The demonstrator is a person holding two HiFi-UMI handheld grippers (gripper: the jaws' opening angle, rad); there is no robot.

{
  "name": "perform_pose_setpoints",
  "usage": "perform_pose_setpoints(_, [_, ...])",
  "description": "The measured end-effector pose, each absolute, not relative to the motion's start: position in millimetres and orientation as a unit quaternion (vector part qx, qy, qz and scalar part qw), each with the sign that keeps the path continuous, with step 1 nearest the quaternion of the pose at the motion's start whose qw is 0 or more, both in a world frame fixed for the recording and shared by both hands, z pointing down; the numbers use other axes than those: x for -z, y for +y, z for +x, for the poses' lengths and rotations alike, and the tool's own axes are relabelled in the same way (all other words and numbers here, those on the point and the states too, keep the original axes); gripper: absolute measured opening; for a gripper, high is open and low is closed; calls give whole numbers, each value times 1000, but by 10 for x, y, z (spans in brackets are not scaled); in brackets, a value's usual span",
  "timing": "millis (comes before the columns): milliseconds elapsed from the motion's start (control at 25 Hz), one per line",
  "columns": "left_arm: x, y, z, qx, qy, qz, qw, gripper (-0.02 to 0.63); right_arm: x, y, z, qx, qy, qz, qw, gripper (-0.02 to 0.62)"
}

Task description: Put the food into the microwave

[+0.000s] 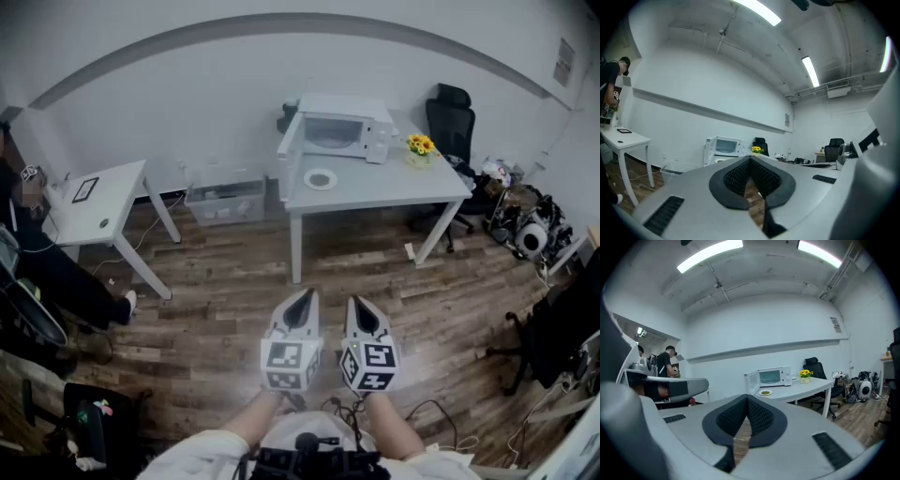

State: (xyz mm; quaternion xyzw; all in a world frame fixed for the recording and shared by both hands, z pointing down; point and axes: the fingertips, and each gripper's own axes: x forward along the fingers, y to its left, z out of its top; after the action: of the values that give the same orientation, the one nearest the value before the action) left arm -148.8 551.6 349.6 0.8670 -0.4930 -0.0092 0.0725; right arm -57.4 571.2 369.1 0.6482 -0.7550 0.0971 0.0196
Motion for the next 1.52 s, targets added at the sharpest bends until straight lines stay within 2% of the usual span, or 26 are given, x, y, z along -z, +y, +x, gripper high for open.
perform_pose_setpoints(800, [-3527,5278,-1754,1,-478,876,67,9,-3710,5523,-888,-105,-748,655,-5,17])
perform_pose_setpoints(1520, [-3665,4514,-1554,-12,-463,883,75,9,-3971,4734,-601,-138,-725,674,14,17])
